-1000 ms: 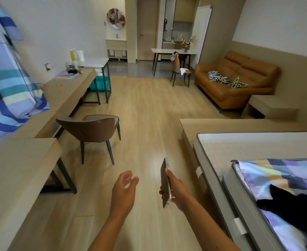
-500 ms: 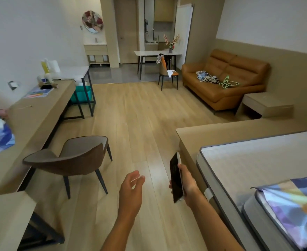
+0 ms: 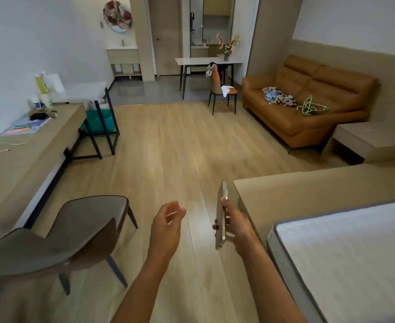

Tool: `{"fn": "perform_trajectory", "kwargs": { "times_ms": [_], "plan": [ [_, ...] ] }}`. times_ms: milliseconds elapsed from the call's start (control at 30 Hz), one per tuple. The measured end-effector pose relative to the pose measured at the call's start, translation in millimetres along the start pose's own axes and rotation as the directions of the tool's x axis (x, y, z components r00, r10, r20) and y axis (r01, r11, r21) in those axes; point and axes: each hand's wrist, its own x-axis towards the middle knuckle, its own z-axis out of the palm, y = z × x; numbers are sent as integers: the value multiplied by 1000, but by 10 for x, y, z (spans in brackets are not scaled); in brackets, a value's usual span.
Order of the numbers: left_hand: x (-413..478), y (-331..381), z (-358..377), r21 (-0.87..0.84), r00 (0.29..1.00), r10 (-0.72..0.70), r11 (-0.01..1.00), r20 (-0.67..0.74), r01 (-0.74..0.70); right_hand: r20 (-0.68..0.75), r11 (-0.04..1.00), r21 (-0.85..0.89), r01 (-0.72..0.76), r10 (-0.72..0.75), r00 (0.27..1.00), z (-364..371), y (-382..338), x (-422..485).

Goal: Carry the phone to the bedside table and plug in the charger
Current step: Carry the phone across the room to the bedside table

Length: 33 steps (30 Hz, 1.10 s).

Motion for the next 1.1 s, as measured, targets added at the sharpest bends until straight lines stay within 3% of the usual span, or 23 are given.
{"fn": "perform_trajectory", "kwargs": {
  "times_ms": [300, 700, 1100],
  "plan": [
    [1941, 237, 357, -50, 1000, -8, 999, 5, 8, 6, 996, 70, -55, 55, 998, 420, -799, 1782],
    [5059, 583, 741, -57, 984, 3, 998, 181, 7, -137, 977, 198, -81, 109, 984, 1103, -1937, 4318],
    [7575, 708, 2321, 30, 922, -16, 1000, 387, 5, -271, 922, 385, -45, 160, 949, 849, -2868, 6827]
  ]
}}
